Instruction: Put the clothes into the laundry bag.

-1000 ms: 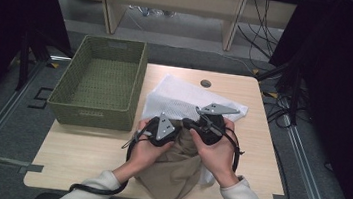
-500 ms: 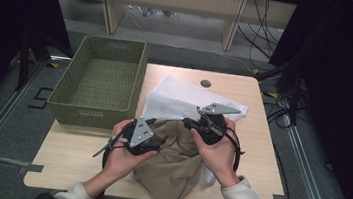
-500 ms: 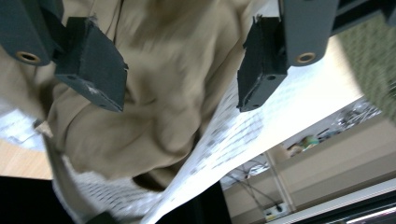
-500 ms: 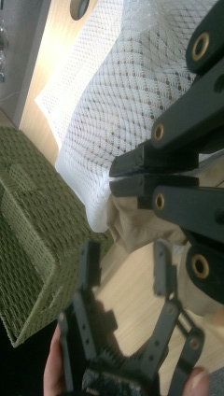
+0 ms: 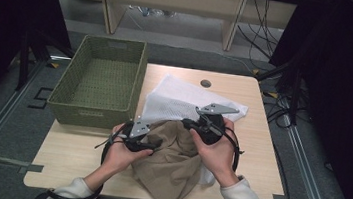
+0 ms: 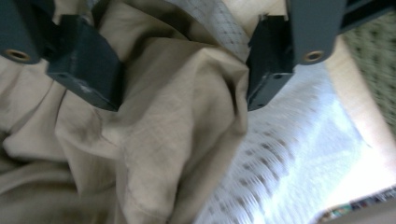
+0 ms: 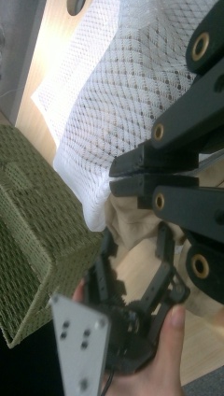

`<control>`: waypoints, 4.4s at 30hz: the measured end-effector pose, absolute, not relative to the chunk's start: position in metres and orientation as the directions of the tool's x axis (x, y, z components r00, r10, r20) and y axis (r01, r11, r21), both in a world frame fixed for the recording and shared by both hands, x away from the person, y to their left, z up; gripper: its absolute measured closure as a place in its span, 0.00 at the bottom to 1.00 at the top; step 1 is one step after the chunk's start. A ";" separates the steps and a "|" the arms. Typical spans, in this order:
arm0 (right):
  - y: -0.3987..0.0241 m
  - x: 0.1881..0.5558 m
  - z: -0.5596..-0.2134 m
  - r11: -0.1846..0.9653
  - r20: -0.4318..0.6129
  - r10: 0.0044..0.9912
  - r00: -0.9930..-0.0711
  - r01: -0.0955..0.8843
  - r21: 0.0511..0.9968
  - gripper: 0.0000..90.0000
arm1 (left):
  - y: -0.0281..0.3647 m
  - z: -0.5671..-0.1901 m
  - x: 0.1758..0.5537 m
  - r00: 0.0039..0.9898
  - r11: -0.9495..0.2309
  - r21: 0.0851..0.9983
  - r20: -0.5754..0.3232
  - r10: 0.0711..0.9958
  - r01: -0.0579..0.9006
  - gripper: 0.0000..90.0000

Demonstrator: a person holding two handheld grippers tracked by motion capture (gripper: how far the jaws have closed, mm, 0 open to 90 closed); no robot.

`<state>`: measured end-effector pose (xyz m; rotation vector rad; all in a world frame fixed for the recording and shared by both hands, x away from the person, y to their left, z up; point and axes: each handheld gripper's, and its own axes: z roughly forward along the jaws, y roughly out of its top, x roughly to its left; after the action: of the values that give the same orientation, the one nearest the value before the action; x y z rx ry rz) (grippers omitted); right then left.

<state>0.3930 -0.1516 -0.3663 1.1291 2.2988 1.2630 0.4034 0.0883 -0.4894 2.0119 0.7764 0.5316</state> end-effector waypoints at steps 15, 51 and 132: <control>-0.143 0.389 -0.363 0.329 0.097 0.724 -0.683 0.466 0.822 1.00 | 0.064 -0.455 0.381 0.767 -0.331 0.923 0.066 0.638 0.196 0.94; -0.154 0.395 -0.363 0.303 0.113 0.739 -0.664 0.477 0.825 1.00 | 0.062 -0.457 0.391 0.680 -0.373 0.915 0.174 0.712 0.156 0.39; -0.163 0.403 -0.368 0.262 0.163 0.759 -0.631 0.525 0.810 1.00 | 0.044 -0.459 0.398 0.708 -0.345 0.930 0.156 0.688 0.130 0.42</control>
<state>0.4030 -0.1629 -0.3681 1.1898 2.2768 1.3031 0.3980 0.0442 -0.4592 1.8617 0.6384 0.6634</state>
